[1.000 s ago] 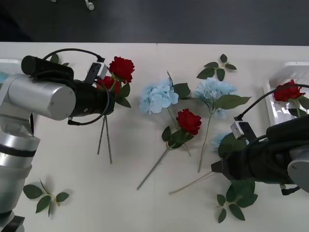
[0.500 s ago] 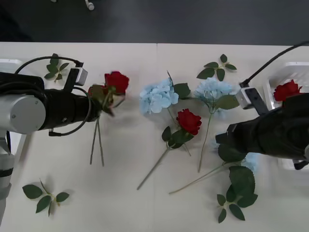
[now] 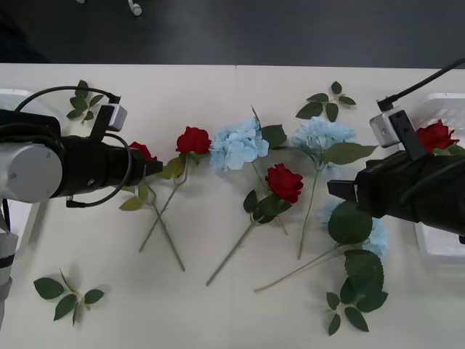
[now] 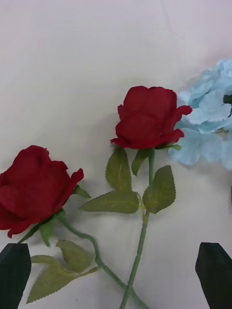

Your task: Put the red flowers into the right box and the blue flowers into the left box

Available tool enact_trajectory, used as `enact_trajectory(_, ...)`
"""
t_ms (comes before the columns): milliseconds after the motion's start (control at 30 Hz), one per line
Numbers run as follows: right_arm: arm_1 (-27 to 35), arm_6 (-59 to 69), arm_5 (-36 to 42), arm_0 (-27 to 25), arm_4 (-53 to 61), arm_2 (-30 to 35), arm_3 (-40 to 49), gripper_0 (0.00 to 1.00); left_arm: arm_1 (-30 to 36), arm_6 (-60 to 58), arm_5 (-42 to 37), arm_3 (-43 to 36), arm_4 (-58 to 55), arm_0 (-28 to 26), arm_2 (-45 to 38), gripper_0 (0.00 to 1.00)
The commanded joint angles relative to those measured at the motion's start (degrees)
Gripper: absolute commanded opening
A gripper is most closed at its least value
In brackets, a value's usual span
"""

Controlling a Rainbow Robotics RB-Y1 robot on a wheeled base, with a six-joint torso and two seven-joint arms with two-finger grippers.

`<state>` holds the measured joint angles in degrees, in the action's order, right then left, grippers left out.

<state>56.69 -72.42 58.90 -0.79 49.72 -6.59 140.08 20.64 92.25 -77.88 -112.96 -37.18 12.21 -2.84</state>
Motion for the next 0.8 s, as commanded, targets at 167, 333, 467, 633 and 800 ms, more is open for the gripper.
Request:
enact_trajectory(167,4.39,-3.43,-12.76,-0.62,-0.59,-8.35,0.28,0.87,0.71,0.48,-0.87,-2.36,6.86,0.27,7.23,1.00)
enact_trajectory(333,5.27,-3.87,-18.03,-0.53,-4.37,-12.57,0.19,0.87,0.45,0.39,-0.96,-0.69,11.43,0.89,12.42,1.00)
enact_trajectory(467,5.27,-4.39,-23.04,0.26,-7.01,-17.05,0.19,0.87,-1.39,0.56,-0.87,3.00,13.63,2.56,13.65,1.00)
enact_trajectory(633,5.27,-4.48,-29.28,1.23,-12.11,-23.12,0.19,0.87,-2.98,0.92,-0.87,7.66,14.24,5.11,14.00,1.00)
enact_trajectory(800,5.27,-4.48,-33.76,1.75,-17.03,-28.13,0.10,0.87,-3.06,1.27,-0.87,11.97,14.59,8.01,15.58,1.00)
